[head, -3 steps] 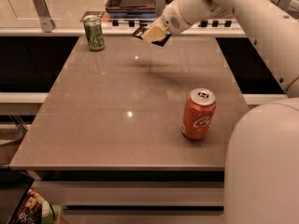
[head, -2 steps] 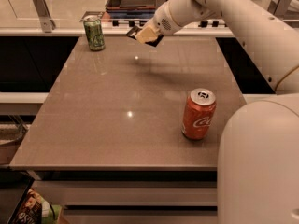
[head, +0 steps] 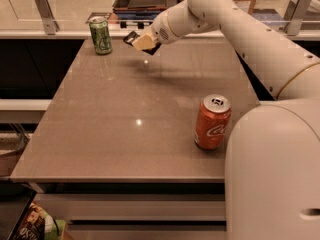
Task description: Move rxbar chocolate near green can
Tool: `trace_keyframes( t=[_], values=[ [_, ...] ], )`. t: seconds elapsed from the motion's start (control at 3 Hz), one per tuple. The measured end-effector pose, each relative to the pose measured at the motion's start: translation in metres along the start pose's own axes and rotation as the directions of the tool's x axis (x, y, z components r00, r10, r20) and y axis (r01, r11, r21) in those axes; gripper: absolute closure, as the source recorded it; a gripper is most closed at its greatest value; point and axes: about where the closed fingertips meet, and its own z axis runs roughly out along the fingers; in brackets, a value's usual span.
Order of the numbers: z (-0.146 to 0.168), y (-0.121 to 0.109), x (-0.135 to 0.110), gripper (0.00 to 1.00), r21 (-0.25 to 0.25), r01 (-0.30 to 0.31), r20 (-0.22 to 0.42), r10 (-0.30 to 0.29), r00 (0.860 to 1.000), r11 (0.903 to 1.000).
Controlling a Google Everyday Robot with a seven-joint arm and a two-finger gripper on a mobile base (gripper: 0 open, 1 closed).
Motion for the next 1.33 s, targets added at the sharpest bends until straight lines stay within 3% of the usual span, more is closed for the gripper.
trace_keyframes(
  t=[0.67, 1.33],
  values=[
    [0.033, -0.001, -0.013, 1.00, 0.046, 0.006, 0.073, -0.010, 0.997, 0.9989],
    [0.059, -0.008, -0.009, 1.00, 0.051, 0.037, -0.028, -0.035, 0.999, 0.9980]
  ],
)
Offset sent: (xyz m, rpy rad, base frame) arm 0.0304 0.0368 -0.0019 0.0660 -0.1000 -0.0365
